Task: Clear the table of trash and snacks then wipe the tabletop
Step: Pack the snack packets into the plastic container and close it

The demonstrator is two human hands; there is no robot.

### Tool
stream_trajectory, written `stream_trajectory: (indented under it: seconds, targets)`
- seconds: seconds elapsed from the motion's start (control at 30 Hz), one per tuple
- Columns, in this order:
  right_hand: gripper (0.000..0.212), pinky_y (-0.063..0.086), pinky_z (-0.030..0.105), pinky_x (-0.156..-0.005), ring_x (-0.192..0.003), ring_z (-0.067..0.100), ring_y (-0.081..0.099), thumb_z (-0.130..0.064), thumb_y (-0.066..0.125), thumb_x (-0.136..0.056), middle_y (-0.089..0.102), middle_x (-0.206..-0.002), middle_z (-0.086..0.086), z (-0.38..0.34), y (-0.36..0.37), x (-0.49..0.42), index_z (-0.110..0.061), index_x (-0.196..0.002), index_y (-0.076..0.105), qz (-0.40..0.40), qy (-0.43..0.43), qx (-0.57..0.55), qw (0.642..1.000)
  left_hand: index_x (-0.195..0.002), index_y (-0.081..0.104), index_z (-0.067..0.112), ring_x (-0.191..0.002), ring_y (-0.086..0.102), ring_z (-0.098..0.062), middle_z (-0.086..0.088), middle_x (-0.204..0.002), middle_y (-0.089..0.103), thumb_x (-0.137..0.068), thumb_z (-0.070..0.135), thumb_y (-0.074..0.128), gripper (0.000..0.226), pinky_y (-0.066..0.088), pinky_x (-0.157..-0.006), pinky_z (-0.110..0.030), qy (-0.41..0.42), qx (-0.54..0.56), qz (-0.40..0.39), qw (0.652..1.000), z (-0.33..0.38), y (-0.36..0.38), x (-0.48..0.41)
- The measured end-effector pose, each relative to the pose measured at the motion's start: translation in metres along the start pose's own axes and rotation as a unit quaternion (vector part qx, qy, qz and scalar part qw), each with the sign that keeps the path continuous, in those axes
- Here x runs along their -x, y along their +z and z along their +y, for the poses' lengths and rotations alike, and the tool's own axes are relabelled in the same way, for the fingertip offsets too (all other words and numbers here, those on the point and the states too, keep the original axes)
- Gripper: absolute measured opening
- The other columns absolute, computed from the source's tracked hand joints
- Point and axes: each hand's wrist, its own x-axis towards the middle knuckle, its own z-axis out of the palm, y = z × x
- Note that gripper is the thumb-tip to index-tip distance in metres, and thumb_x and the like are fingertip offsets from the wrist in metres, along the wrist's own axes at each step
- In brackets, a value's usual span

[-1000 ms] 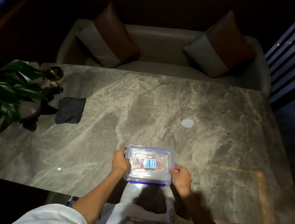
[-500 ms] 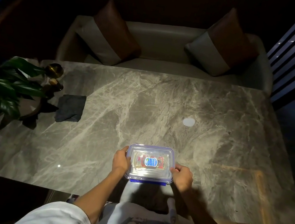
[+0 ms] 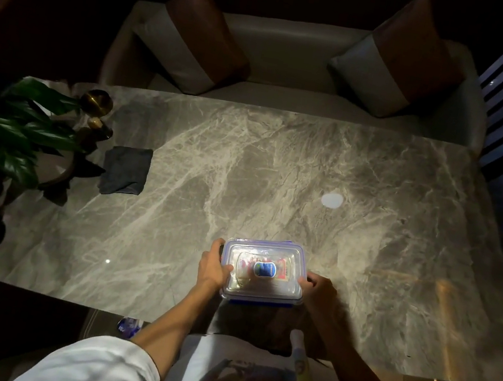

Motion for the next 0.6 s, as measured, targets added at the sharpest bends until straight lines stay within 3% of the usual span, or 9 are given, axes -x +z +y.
stream_trajectory:
  seconds: [0.13,0.2,0.27,0.43,0.53,0.6]
  targets:
    - [0.041,0.041,0.038,-0.057,-0.060,0.021,0.050,-0.047,0.045,-0.067,0.047,-0.053,0.002,-0.004,0.004,-0.006,-0.008,-0.057,0.052,-0.023,0.011,0.005,1.000,-0.116,0.043,0.017,-0.090,0.049,-0.030,-0.013,-0.100,0.047,-0.076,0.008,0.061,0.044,0.036,-0.076,-0.031,0.000,-0.015,-0.021,1.000,0.000,0.001,-0.006]
    - [0.037,0.047,0.037,-0.067,-0.073,0.029,0.063,-0.046,0.053,-0.076,0.065,-0.069,0.009,-0.011,0.003,-0.001,-0.013,-0.077,0.068,-0.034,0.009,0.033,0.999,-0.114,0.043,0.017,-0.095,0.048,-0.034,-0.013,-0.101,0.044,-0.075,0.008,0.059,0.043,0.037,-0.077,-0.034,-0.005,-0.020,-0.025,0.999,0.000,0.002,-0.009]
    - [0.029,0.049,0.038,-0.074,-0.091,0.037,0.066,-0.033,0.063,-0.085,0.071,-0.090,0.019,-0.011,0.001,0.001,-0.009,-0.098,0.072,-0.014,0.004,0.082,0.997,-0.114,0.042,0.020,-0.102,0.047,-0.037,-0.012,-0.102,0.042,-0.076,0.006,0.057,0.043,0.039,-0.083,-0.037,-0.018,-0.026,-0.026,0.999,-0.001,0.006,-0.012]
    - [0.031,0.051,0.038,-0.081,-0.099,0.035,0.065,-0.033,0.063,-0.087,0.071,-0.102,0.018,-0.020,-0.003,-0.009,-0.009,-0.105,0.070,-0.036,0.016,0.102,0.994,-0.123,0.038,0.013,-0.110,0.043,-0.040,-0.019,-0.116,0.043,-0.080,0.001,0.050,0.046,0.038,-0.086,-0.040,-0.015,-0.110,-0.019,0.994,0.011,0.008,-0.018]
    - [0.050,0.051,0.038,-0.086,-0.108,0.034,0.062,-0.032,0.064,-0.083,0.067,-0.112,0.020,-0.032,-0.007,-0.025,-0.010,-0.128,0.057,-0.066,0.029,0.142,0.987,-0.145,0.025,0.019,-0.120,0.042,-0.040,-0.019,-0.135,0.036,-0.086,0.015,0.052,0.065,0.037,-0.100,-0.048,0.059,-0.274,-0.020,0.960,0.030,0.015,-0.033]
    - [0.069,0.050,0.036,-0.079,-0.100,0.033,0.063,-0.029,0.068,-0.081,0.067,-0.107,0.022,-0.034,-0.001,-0.033,-0.006,-0.141,0.043,-0.089,0.031,0.114,0.989,-0.141,0.029,0.027,-0.125,0.039,-0.034,-0.009,-0.137,0.041,-0.082,0.035,0.062,0.068,0.027,-0.108,-0.060,0.081,-0.299,-0.093,0.946,0.044,0.018,-0.048]
